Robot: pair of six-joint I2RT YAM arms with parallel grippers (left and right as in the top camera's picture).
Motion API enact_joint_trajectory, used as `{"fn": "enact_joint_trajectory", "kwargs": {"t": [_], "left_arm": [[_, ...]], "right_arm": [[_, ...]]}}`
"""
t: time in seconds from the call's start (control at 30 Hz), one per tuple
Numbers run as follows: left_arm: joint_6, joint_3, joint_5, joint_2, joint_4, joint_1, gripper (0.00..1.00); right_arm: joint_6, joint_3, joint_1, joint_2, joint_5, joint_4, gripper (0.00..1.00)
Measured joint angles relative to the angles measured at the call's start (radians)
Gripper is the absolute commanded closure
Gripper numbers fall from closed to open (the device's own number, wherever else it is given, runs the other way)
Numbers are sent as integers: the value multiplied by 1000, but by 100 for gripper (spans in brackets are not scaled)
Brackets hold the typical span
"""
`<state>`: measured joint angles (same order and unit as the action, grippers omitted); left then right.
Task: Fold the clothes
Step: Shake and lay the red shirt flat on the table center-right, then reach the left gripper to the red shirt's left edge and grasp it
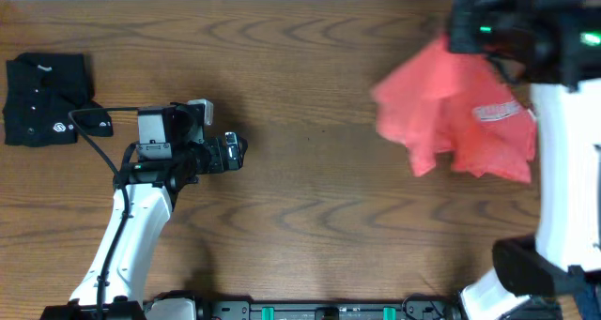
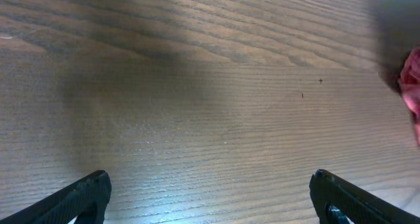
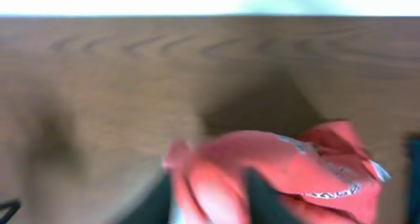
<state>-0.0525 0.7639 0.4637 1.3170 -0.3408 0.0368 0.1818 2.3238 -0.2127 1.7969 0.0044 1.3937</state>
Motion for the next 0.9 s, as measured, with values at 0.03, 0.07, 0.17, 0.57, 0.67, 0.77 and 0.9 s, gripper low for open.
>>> {"fn": "enact_joint_trajectory", "kwargs": {"t": [0.03, 0.07, 0.17, 0.57, 0.67, 0.77, 0.9], "left_arm": [[0, 0, 0, 0, 0, 0, 2], [0, 0, 0, 0, 0, 0, 2], [0, 0, 0, 0, 0, 0, 2], [-27, 0, 0, 0, -34, -30, 2], [-30, 0, 1, 0, -17, -92, 2], [-33, 0, 1, 6, 16, -179, 2], [-71, 1, 2, 60, 79, -301, 2]], "right_arm": [[0, 0, -22, 25, -11, 0, 1], [0, 0, -44, 51, -22, -1, 1], [-5, 0, -97, 122, -47, -16, 1], [46, 0, -114, 153, 10, -35, 1], [50, 0, -50, 111, 22, 26, 1], [50, 2, 12, 76, 35, 108, 1], [46, 5, 35, 64, 45, 169, 1]]}}
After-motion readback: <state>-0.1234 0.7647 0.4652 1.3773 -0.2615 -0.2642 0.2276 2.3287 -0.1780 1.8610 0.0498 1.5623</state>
